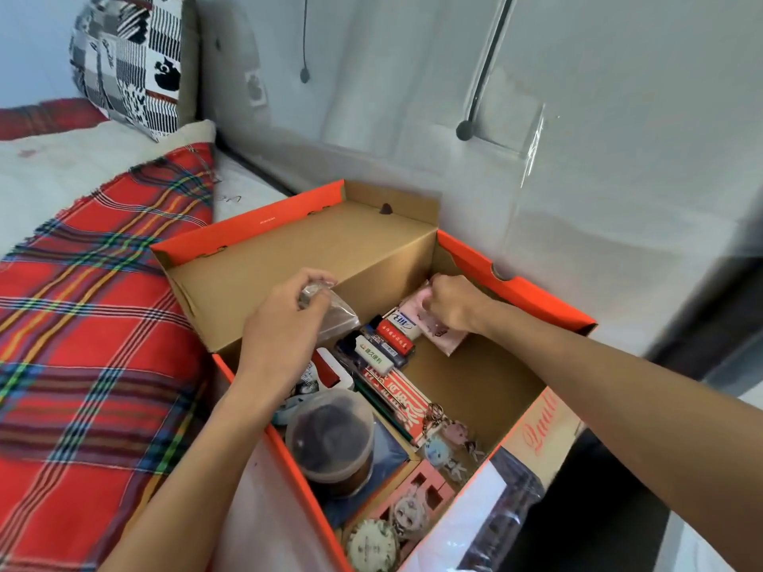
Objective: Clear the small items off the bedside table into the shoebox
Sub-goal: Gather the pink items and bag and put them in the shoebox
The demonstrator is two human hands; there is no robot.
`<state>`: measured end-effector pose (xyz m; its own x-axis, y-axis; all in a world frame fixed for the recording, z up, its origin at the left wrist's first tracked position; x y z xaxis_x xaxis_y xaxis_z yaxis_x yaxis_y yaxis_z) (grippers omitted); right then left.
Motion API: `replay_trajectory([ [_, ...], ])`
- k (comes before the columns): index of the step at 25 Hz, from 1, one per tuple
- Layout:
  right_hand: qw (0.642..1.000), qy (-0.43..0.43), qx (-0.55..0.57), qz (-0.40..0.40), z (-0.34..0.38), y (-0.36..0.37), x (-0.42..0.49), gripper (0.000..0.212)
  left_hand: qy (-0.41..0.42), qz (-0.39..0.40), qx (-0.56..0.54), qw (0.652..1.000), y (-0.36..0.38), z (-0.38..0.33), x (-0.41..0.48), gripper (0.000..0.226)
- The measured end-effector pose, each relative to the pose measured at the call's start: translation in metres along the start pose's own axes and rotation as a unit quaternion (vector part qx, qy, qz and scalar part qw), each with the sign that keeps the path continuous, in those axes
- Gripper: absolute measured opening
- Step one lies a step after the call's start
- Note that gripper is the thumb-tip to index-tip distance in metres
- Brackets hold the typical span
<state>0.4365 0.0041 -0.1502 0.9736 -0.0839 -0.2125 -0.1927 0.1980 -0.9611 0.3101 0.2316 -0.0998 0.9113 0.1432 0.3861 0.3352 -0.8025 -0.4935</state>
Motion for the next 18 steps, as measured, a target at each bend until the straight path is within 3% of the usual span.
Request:
replay_trajectory([
  [3, 0.986, -0.069, -0.139, -0.062, 0.011, 0.003, -0.010, 0.032, -0.004, -0.001, -0.001, 1.000, 0.000, 0.001, -0.001, 0.016],
  [7, 0.967, -0.104, -0.177, -0.154, 0.018, -0.010, -0.020, 0.040, 0.007, 0.002, 0.007, 1.000, 0.000, -0.001, -0.001, 0.017],
  [9, 0.964, -0.117, -0.186, -0.150, 0.021, -0.008, -0.022, 0.039, 0.010, 0.003, 0.007, 1.000, 0.001, -0.001, -0.001, 0.017],
  [13, 0.967, -0.104, -0.218, -0.078, 0.014, 0.008, -0.020, 0.056, 0.008, 0.000, 0.005, 1.000, 0.001, 0.000, -0.001, 0.018],
  [18, 0.949, -0.122, -0.263, -0.124, 0.019, 0.012, -0.018, 0.060, 0.004, 0.006, -0.003, 1.000, 0.004, 0.003, -0.001, 0.018],
])
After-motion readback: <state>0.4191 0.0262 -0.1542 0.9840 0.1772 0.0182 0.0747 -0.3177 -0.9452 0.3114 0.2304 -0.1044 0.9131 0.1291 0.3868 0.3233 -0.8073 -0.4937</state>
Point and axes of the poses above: each hand's wrist, its own x-axis towards the middle knuckle, its own y-axis out of the palm, z = x × y, the point moved 9 cm from there along x, towards the middle knuckle, and after that the axes turned 14 degrees about y, right-handed, at the moved point
